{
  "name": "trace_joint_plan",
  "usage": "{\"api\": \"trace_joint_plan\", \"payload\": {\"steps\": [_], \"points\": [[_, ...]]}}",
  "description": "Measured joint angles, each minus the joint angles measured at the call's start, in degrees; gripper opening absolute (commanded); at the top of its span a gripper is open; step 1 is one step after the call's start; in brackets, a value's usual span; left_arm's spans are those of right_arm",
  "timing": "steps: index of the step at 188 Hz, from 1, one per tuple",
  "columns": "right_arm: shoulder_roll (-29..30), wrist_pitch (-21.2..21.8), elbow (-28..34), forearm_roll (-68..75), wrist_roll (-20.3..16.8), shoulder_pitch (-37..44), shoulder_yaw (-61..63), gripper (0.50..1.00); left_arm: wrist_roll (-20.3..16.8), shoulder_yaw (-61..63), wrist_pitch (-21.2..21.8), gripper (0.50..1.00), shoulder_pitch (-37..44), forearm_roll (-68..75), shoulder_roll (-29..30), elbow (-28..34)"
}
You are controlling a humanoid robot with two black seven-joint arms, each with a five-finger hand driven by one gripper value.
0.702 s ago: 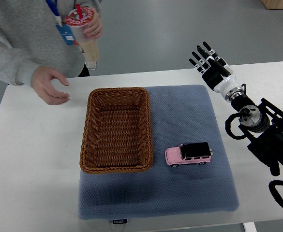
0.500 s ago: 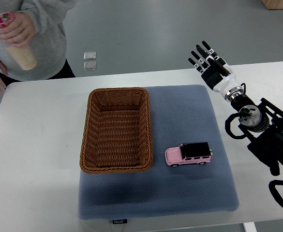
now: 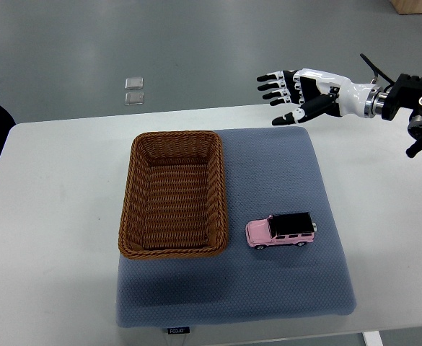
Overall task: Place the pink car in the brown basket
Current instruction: 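Reach the right hand down over the pink toy SUV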
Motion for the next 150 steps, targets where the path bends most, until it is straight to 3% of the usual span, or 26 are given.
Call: {"api": "trace_joint_plan", "payload": {"steps": [28, 62, 118, 150], "points": [[-7.8, 0.3, 15.4, -13.8, -2.3, 5.6, -10.3, 0.907, 0.0, 0.0, 0.0, 1.0, 0.0, 0.0, 0.0, -0.8], [-12.7, 0.3, 25.6, -15.4, -7.1, 7.0, -15.2, 0.905, 0.0, 0.1, 0.0, 1.0, 0.0, 0.0, 0.0, -0.9], [-15.1, -0.6, 32.4, -6.8, -8.8, 2.3, -15.4, 0.905, 0.0, 0.1, 0.0, 1.0, 0.0, 0.0, 0.0, -0.9], [-14.1, -6.3, 32.7, -6.3, -8.8, -3.3, -15.3, 0.903, 0.0, 0.1, 0.0, 1.0, 0.0, 0.0, 0.0, -0.6]]}}
